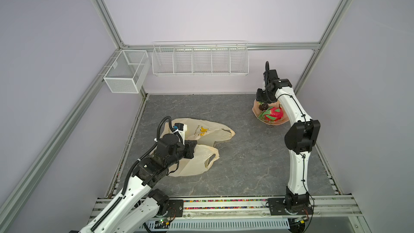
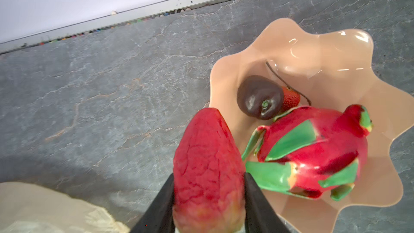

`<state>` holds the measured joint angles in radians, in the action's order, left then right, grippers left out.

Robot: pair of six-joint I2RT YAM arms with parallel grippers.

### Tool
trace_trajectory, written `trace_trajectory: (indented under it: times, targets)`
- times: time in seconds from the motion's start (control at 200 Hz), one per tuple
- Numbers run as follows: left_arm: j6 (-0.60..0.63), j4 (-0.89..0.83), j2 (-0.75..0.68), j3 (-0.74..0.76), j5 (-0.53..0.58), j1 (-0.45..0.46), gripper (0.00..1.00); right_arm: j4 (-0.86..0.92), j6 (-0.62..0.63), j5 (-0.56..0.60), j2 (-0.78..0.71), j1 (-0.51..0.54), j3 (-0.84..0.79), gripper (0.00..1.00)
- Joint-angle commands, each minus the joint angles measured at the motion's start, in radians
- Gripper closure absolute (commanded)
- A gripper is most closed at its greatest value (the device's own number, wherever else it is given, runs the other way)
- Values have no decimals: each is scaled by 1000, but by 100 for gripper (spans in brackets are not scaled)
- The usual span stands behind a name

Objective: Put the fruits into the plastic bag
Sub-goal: 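Lower the right gripper into the bowl and grasp the red strawberry, then lift the strawberry with the right gripper and carry it toward the bag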

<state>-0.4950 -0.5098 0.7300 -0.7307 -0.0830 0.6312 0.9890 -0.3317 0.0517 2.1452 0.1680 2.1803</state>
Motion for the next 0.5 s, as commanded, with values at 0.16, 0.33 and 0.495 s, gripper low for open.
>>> trace_trajectory:
  times: [0.16,0.33,0.495]
  targets:
    - [5,-10,-11,1,-1,-2,100,-369,-187,-260,-349,1,-571,64]
    - [12,-11,-9,2,-6,-2,100,-626,-370,-421,-550,9,-956,64]
    - [16,-9,-4,-1,-15,-2,100,-767,-485,-503,-683,31,-1187,64]
